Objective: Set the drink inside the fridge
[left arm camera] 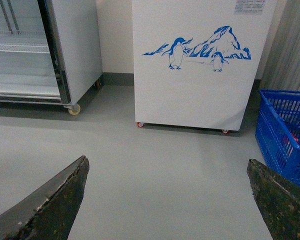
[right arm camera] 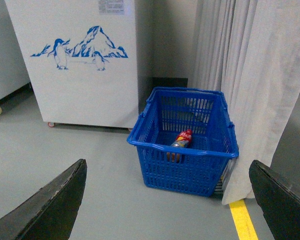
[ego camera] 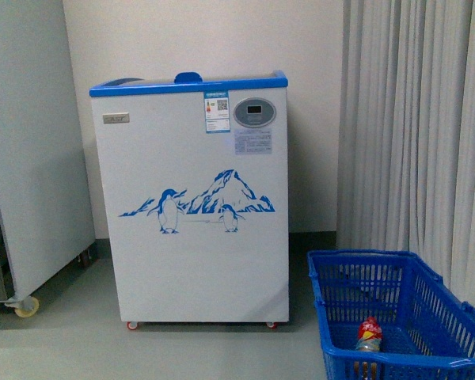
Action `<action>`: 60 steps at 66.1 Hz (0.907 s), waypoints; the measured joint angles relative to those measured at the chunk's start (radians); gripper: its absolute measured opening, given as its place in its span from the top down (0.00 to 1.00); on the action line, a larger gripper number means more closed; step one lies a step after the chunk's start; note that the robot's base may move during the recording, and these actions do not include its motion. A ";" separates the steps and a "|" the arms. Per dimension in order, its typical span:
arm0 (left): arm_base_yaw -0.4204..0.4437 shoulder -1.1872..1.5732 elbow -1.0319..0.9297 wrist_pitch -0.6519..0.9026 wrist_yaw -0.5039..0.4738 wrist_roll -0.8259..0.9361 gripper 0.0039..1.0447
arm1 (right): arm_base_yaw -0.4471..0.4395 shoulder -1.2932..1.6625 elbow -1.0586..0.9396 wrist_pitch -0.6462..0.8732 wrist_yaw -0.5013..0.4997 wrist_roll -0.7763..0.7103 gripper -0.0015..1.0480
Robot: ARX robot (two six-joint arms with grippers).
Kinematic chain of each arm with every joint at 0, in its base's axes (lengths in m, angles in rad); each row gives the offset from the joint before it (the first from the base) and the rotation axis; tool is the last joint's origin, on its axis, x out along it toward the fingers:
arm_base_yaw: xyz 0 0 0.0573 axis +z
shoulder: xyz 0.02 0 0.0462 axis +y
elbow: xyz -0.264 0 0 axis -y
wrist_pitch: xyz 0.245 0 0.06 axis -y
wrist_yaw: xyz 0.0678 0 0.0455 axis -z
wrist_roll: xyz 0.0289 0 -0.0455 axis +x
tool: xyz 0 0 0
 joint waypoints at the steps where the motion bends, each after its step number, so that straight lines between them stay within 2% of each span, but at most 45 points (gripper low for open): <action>1: 0.000 0.000 0.000 0.000 0.000 0.000 0.08 | 0.000 0.000 0.000 0.000 0.000 0.000 0.07; 60: 0.000 0.000 0.000 0.000 0.000 0.000 0.08 | 0.000 0.000 0.000 0.000 0.000 0.000 0.07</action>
